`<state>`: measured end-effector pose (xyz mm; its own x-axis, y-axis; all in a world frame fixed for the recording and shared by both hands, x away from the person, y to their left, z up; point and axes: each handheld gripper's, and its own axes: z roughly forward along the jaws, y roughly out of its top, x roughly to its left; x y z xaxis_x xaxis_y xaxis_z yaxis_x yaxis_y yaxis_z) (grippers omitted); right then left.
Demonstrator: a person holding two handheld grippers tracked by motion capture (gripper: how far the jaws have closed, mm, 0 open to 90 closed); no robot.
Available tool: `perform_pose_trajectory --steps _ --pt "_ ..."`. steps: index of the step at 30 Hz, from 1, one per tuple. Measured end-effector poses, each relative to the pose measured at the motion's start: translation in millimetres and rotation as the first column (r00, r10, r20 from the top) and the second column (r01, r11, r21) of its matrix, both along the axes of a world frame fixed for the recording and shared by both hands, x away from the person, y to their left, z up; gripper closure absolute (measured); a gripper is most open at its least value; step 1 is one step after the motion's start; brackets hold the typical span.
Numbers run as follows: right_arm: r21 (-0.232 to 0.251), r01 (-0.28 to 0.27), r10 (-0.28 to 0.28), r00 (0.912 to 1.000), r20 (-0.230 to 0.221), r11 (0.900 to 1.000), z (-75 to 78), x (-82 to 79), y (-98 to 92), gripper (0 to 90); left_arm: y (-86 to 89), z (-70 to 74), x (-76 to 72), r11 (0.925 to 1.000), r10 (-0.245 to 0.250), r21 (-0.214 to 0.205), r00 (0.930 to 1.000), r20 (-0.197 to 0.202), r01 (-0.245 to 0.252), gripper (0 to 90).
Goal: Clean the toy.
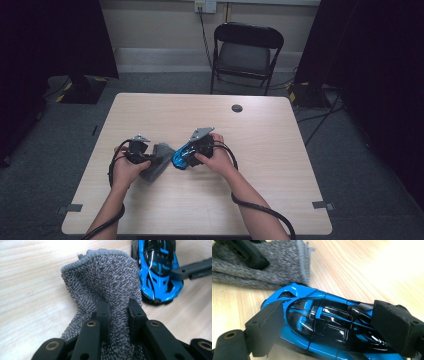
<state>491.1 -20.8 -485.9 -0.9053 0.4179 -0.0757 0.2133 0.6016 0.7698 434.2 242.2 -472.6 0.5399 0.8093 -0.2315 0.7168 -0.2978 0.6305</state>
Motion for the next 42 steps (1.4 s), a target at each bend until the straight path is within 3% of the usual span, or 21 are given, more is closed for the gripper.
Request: perform_pose_trajectory --steps 7,15,20,29,31,37,39,42 --pt "0.003 0.000 0.000 1.0000 0.002 1.0000 -0.4 0.2 -0.9 10.8 14.8 17.5 5.3 0.9983 0.054 -0.024 0.9980 0.032 -0.054 74.8" --pt "0.016 -0.001 0.001 1.0000 0.007 0.9999 -1.5 0.1 -1.8 10.8 -7.0 24.8 34.3 0.9957 0.075 -0.061 0.9935 0.085 -0.070 74.7" --pt "0.015 -0.002 0.002 1.0000 0.007 0.9999 -1.5 1.2 -2.8 10.8 -24.7 21.8 57.6 0.9948 0.083 -0.065 0.9933 0.080 -0.078 74.3" --pt "0.021 -0.002 0.002 1.0000 0.008 0.9998 -2.0 1.3 -3.5 10.8 -55.8 4.4 88.6 0.9961 0.086 -0.027 0.9932 0.079 -0.084 74.3" --pt "0.024 -0.003 0.003 1.0000 0.007 0.9997 -2.1 1.5 -3.6 10.9 -63.6 0.7 92.5 0.9959 0.089 -0.027 0.9927 0.082 -0.087 74.1" --pt "0.020 -0.001 0.000 1.0000 0.005 0.9998 -1.8 1.2 -3.1 10.8 -87.1 -9.6 101.0 0.9971 0.065 0.032 0.9916 0.112 -0.069 73.2" --pt "0.020 -0.001 0.000 1.0000 0.005 0.9998 -1.7 1.3 -3.1 10.8 -92.4 -12.0 101.8 0.9979 0.063 0.008 0.9911 0.117 -0.064 72.6" --pt "0.021 0.000 0.000 1.0000 0.006 0.9998 -1.9 1.2 -3.2 10.8 -96.0 -12.1 101.1 0.9985 0.052 0.010 0.9920 0.115 -0.054 72.0"
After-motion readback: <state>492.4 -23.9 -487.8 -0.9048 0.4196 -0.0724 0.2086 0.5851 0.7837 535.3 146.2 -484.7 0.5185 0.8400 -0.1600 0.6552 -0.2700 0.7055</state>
